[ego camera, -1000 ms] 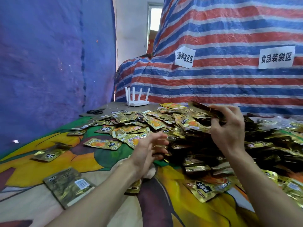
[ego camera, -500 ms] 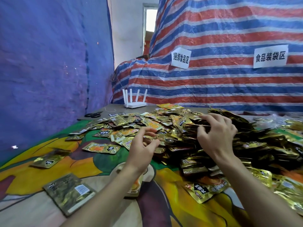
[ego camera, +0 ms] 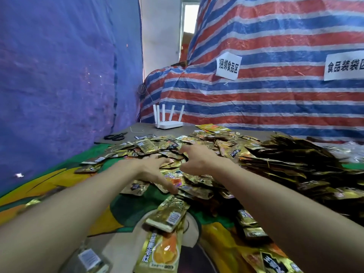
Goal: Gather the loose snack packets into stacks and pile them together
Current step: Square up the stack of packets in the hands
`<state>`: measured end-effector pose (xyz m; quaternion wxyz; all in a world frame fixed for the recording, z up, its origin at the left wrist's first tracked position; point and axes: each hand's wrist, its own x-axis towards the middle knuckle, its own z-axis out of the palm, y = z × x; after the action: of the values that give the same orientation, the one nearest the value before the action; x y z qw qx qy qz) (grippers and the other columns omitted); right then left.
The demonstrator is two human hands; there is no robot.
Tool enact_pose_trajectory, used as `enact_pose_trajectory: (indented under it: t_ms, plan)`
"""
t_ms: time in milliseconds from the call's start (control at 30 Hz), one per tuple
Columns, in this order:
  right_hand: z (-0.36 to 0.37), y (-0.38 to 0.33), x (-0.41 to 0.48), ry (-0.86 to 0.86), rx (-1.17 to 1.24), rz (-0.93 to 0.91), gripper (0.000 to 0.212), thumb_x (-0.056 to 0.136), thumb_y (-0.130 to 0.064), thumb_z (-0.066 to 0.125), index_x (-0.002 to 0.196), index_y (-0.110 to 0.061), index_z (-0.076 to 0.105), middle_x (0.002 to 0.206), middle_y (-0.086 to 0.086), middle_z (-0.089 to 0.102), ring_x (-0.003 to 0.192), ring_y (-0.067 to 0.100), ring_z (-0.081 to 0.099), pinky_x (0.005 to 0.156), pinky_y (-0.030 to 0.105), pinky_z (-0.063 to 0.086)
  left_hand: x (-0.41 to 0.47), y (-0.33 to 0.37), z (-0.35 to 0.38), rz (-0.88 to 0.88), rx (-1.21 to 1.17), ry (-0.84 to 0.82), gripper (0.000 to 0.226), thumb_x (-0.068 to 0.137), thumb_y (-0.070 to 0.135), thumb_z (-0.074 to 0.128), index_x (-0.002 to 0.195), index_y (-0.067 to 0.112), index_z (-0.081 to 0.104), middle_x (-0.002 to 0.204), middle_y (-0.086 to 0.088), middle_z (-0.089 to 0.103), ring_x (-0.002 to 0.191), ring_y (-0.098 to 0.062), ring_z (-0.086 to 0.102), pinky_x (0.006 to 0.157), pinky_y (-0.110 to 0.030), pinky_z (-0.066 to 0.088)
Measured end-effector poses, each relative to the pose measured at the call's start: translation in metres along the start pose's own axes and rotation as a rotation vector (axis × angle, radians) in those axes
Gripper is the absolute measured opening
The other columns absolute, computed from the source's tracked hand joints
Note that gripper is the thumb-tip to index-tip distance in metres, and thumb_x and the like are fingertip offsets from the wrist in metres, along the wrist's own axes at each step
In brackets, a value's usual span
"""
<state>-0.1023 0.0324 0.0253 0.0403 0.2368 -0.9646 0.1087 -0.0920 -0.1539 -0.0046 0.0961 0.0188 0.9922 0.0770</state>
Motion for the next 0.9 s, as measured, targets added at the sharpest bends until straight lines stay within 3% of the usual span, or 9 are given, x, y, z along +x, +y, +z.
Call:
enact_pose_trajectory:
  t_ms: [133, 233, 367, 467, 533, 667, 733, 833, 900]
  plan:
    - [0.013, 0.009, 0.054, -0.147, -0.118, 0.148, 0.065, 0.09, -0.031, 0.051, 0.153, -0.019, 0.037, 0.158, 0.018, 0.032, 0.146, 0.041, 0.026, 0.117, 0.061, 0.028, 0.032, 0.0, 0.001, -0.055, 0.051, -0.106, 0.166, 0.016, 0.101, 0.063, 0.156, 0.045, -0.008, 0.168, -0.004, -0.012, 0.154, -0.036, -0.002, 0.121, -0.063, 0.015]
    - [0.022, 0.023, 0.082, -0.118, -0.088, 0.289, 0.066, 0.096, -0.039, 0.046, 0.155, -0.013, 0.03, 0.161, 0.022, 0.025, 0.146, 0.042, 0.027, 0.118, 0.056, 0.031, 0.054, 0.0, 0.0, -0.014, -0.05, -0.176, 0.168, 0.012, 0.092, 0.073, 0.155, 0.049, -0.002, 0.169, 0.001, -0.004, 0.152, -0.034, 0.017, 0.118, -0.056, 0.029]
    - [0.033, 0.034, 0.099, -0.158, -0.078, 0.358, 0.07, 0.097, -0.044, 0.056, 0.154, -0.01, 0.032, 0.154, 0.015, 0.042, 0.136, 0.036, 0.046, 0.103, 0.042, 0.046, 0.074, -0.004, 0.004, 0.118, -0.227, -0.119, 0.145, 0.024, 0.076, 0.088, 0.153, 0.048, 0.026, 0.166, 0.012, 0.019, 0.149, -0.021, 0.027, 0.119, -0.049, 0.032]
    - [0.043, 0.038, 0.104, -0.095, -0.152, 0.338, 0.056, 0.096, -0.041, 0.057, 0.142, -0.01, 0.047, 0.132, 0.01, 0.058, 0.115, 0.031, 0.058, 0.08, 0.035, 0.047, 0.081, -0.002, -0.001, 0.14, -0.22, -0.076, 0.124, 0.049, 0.062, 0.091, 0.155, 0.039, 0.029, 0.165, 0.01, 0.02, 0.149, -0.021, 0.027, 0.12, -0.045, 0.03]
    - [0.045, 0.038, 0.105, -0.088, -0.183, 0.343, 0.049, 0.098, -0.035, 0.054, 0.139, -0.01, 0.048, 0.132, 0.011, 0.057, 0.116, 0.032, 0.057, 0.082, 0.037, 0.047, 0.081, 0.0, -0.005, 0.124, -0.178, -0.012, 0.109, 0.065, 0.05, 0.089, 0.155, 0.032, 0.031, 0.162, 0.005, 0.027, 0.145, -0.023, 0.034, 0.117, -0.043, 0.035]
    - [0.042, 0.036, 0.105, -0.115, -0.184, 0.317, 0.037, 0.097, -0.031, 0.05, 0.125, -0.007, 0.054, 0.14, 0.02, 0.046, 0.132, 0.037, 0.046, 0.105, 0.048, 0.044, 0.072, 0.007, 0.003, 0.118, 0.016, 0.101, 0.078, 0.078, 0.036, 0.075, 0.145, 0.022, 0.036, 0.14, -0.009, 0.042, 0.115, -0.027, 0.05, 0.095, -0.042, 0.048]
    - [0.04, 0.034, 0.103, -0.179, -0.128, 0.284, 0.034, 0.096, -0.029, 0.046, 0.12, -0.007, 0.055, 0.128, 0.013, 0.057, 0.119, 0.033, 0.058, 0.1, 0.044, 0.051, 0.067, 0.011, 0.012, 0.082, 0.055, 0.116, 0.07, 0.081, 0.027, 0.062, 0.143, 0.024, 0.029, 0.133, -0.01, 0.038, 0.111, -0.034, 0.052, 0.09, -0.046, 0.05]
    - [0.04, 0.033, 0.101, -0.163, -0.116, 0.312, 0.048, 0.098, -0.033, 0.044, 0.139, -0.009, 0.045, 0.143, 0.011, 0.051, 0.123, 0.032, 0.056, 0.091, 0.041, 0.049, 0.061, 0.015, 0.018, 0.068, 0.064, 0.143, 0.064, 0.082, 0.02, 0.053, 0.14, 0.019, 0.026, 0.109, -0.01, 0.053, 0.098, -0.033, 0.056, 0.081, -0.045, 0.051]
    - [0.04, 0.036, 0.102, -0.143, -0.102, 0.335, 0.048, 0.097, -0.033, 0.046, 0.138, -0.008, 0.046, 0.128, 0.013, 0.055, 0.112, 0.032, 0.059, 0.084, 0.041, 0.05, 0.058, 0.016, 0.018, 0.086, 0.152, 0.193, 0.06, 0.087, 0.022, 0.056, 0.139, 0.016, 0.028, 0.099, -0.007, 0.052, 0.093, -0.03, 0.053, 0.074, -0.04, 0.045]
